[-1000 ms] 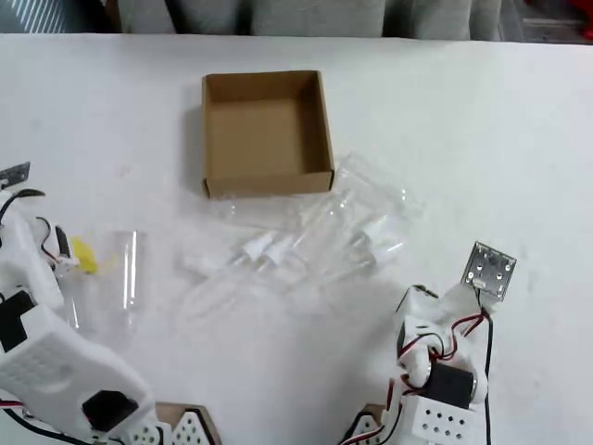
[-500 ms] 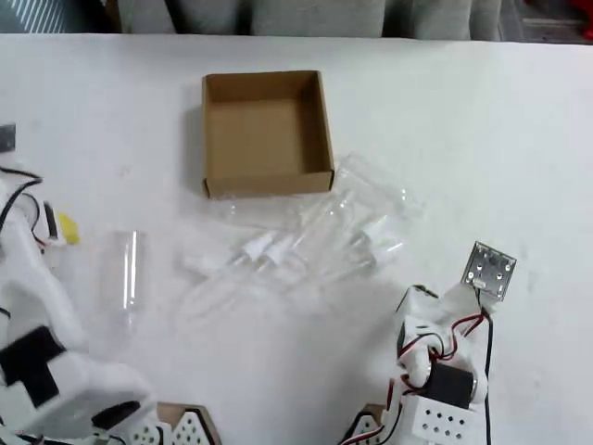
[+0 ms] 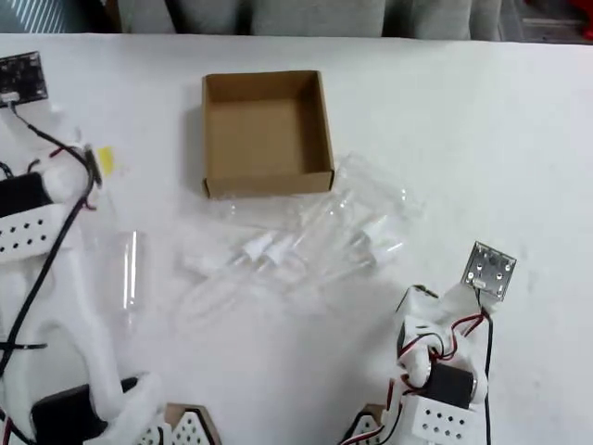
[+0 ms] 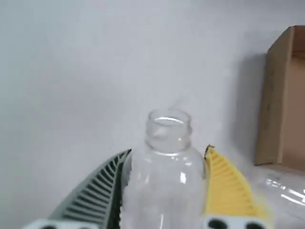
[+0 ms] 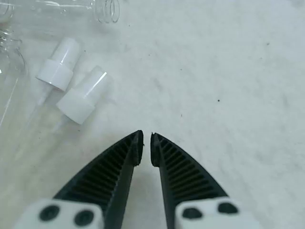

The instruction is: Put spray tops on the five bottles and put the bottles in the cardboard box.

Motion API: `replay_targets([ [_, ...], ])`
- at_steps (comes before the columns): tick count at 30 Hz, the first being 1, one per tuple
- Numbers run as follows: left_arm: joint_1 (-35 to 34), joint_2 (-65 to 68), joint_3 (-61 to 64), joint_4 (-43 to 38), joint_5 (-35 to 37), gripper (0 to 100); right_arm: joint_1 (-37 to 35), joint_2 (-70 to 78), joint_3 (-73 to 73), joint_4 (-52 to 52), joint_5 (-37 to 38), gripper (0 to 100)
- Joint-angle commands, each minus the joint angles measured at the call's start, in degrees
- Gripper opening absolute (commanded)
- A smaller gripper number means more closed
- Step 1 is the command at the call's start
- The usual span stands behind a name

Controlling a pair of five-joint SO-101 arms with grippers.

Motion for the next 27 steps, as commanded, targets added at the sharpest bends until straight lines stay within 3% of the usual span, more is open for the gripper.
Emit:
replay_targets([
  [1,3.4,-3.0,0.2,-5.7,1.2,2,0.6,-0.1,0.5,0.6,-0.2,1.5],
  [17,5.3,-3.0,25.4,-52.7,1.4,2,0.6,-0.1,0.5,0.6,-0.2,1.5],
  [27,8.7,-3.0,37.9,-75.0,1.3,2,0.6,-0.1,0.5,0.6,-0.2,1.5],
])
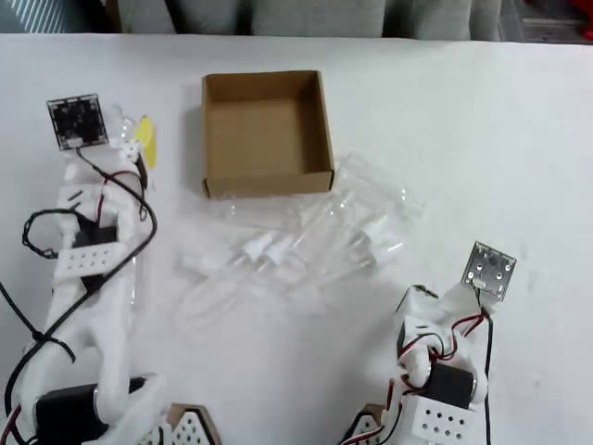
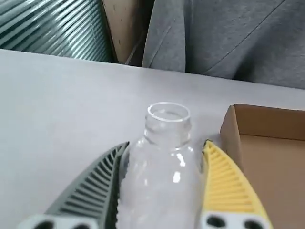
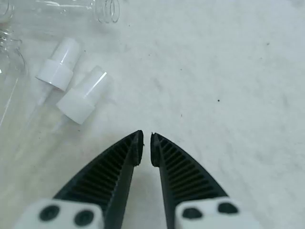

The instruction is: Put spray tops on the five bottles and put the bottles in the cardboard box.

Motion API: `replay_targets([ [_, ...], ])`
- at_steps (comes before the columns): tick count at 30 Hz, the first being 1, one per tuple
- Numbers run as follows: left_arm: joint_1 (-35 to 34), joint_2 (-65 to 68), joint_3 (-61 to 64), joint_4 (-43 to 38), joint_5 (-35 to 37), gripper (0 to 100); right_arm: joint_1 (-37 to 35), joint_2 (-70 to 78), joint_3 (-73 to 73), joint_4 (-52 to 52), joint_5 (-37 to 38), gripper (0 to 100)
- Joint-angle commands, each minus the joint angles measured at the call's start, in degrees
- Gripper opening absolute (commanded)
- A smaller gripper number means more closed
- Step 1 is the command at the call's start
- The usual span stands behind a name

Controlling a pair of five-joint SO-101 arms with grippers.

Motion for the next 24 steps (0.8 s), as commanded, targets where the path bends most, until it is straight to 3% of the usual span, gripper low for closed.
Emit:
replay_targets([
  [1,1.4,-3.0,2.5,-9.3,0.7,2,0.7,-0.1,0.5,0.6,-0.2,1.5],
  [4,1.5,-3.0,7.4,-15.0,0.8,2,1.7,-0.1,0.5,0.1,4.9,1.5],
  [10,1.5,-3.0,18.5,-29.2,1.0,2,6.5,-0.1,0.5,-4.0,31.3,1.5],
  [12,1.5,-3.0,21.5,-33.1,1.0,2,7.0,-0.1,0.5,-5.5,36.0,1.5],
  [17,1.0,-3.0,25.1,-35.9,7.4,2,4.4,-0.1,-1.1,-16.0,37.3,1.5],
  [20,-1.7,-3.0,25.5,-35.9,12.1,2,-1.5,0.0,-6.1,-13.8,35.9,1.5],
  [24,-4.1,-3.0,25.3,-35.8,12.7,2,-10.6,0.3,-14.7,-7.1,35.9,1.5],
])
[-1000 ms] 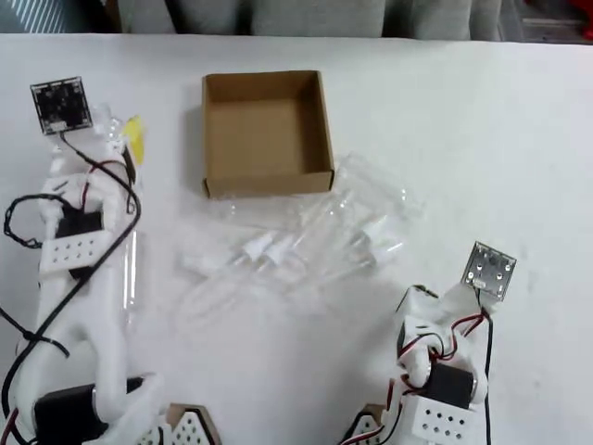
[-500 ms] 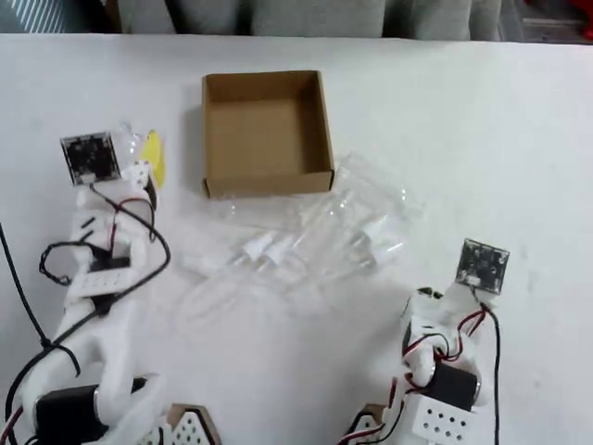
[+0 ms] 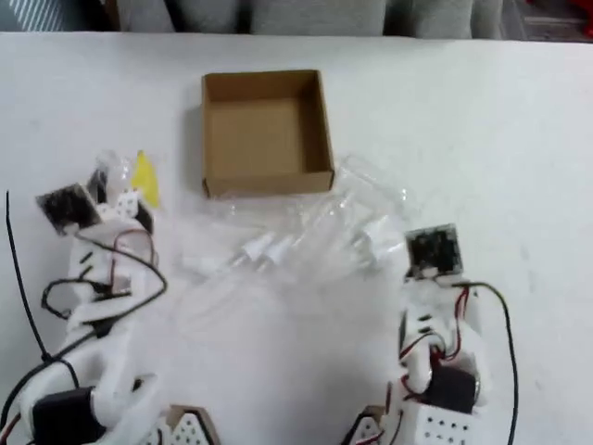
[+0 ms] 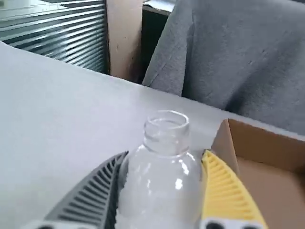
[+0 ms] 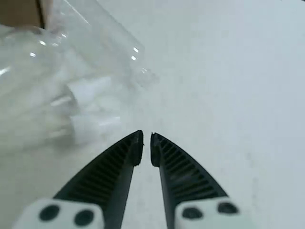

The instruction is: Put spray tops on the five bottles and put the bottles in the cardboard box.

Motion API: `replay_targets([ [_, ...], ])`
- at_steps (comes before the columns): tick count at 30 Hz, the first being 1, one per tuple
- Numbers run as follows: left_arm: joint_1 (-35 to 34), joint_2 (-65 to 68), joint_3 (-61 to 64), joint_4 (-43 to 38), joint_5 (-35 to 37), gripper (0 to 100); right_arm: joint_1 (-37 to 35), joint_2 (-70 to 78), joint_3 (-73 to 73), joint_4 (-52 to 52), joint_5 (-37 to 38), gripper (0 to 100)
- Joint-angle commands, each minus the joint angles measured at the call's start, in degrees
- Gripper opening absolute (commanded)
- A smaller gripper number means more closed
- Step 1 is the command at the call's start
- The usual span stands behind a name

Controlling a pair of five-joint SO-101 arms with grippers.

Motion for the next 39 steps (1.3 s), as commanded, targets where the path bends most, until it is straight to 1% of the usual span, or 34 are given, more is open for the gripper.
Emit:
replay_targets([
  [1,-1.7,-3.0,-0.5,-1.6,0.8,2,-6.9,1.1,-9.1,3.7,-0.7,1.5],
  [4,-1.6,-3.0,-0.4,-1.6,0.8,2,-8.7,8.4,-14.9,3.8,-4.1,1.5],
  [8,-1.4,-2.9,-0.4,-1.6,0.7,2,-8.9,27.7,-27.0,5.0,-9.7,1.5],
  [12,-1.4,-2.6,-0.3,-1.6,0.7,2,-10.2,48.3,-40.3,11.4,-18.3,1.5],
  [14,-1.4,-2.6,-0.3,-1.6,0.7,2,-11.6,56.9,-44.7,14.0,-21.2,1.5],
  [18,-1.4,-2.6,-0.3,-1.6,0.7,2,-13.9,70.3,-50.5,16.7,-24.4,1.5],
  [22,-1.4,-2.5,-0.3,-1.6,0.6,2,-13.9,76.5,-52.3,15.4,-25.9,1.5],
  [24,-1.4,-2.5,-0.3,-1.6,0.6,2,-13.5,78.0,-52.0,13.6,-27.4,1.5],
  [28,-1.4,-2.5,-0.3,-1.6,0.6,2,-11.8,80.1,-52.0,11.6,-27.6,1.9],
  [31,-1.4,-2.5,-0.3,-1.6,0.6,2,-9.5,82.0,-52.0,10.4,-28.1,8.7],
  [33,-1.4,-2.5,-0.3,-1.6,0.6,2,-8.9,83.6,-52.0,9.5,-31.6,13.2],
  [35,-1.4,-2.5,-0.3,-1.6,0.6,2,-8.8,85.5,-52.0,7.8,-35.7,12.3],
  [37,-1.4,-2.5,-0.3,-1.6,0.6,2,-8.8,87.4,-52.0,5.9,-37.1,9.8],
  [39,-1.4,-2.5,-0.3,-1.6,0.6,2,-8.9,88.5,-52.0,4.8,-37.4,10.3],
])
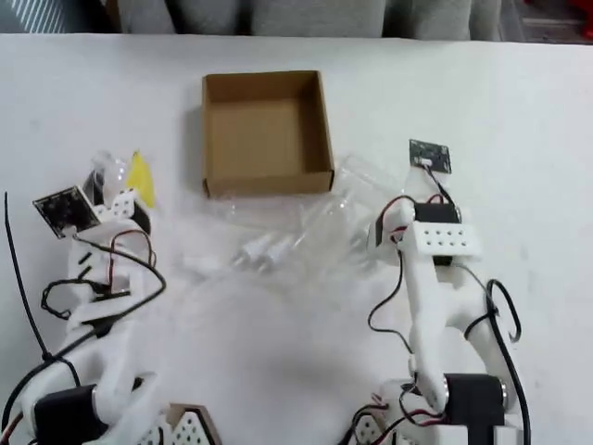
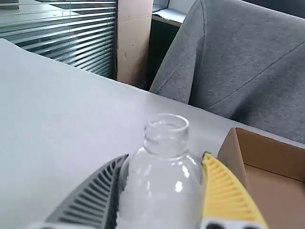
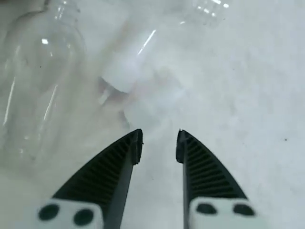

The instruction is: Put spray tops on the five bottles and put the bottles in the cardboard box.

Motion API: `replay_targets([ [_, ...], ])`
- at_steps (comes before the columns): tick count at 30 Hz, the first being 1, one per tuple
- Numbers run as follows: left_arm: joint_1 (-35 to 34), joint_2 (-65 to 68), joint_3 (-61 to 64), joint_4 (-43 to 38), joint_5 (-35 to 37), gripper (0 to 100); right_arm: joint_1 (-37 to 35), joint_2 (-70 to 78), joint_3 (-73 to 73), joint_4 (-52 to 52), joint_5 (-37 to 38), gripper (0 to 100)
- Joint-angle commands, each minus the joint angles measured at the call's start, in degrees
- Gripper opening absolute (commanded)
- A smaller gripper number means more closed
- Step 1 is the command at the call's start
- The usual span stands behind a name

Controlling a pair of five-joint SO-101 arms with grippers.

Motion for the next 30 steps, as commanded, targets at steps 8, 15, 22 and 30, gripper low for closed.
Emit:
replay_targets([
  [8,-0.1,-2.5,-0.2,-1.5,-1.1,2,-0.2,1.4,-2.6,-3.7,-6.9,16.6],
  [15,-0.1,-2.5,-0.2,-1.5,-3.1,2,-0.4,4.7,-1.7,-7.7,-9.3,23.2],
  [22,0.0,-2.5,-0.2,-1.5,-3.2,2,-2.8,13.1,-4.1,-9.2,-8.9,24.7],
  [30,0.0,-2.5,-0.2,-1.5,-3.3,2,-2.9,17.6,-8.6,-5.0,-4.2,0.5],
])
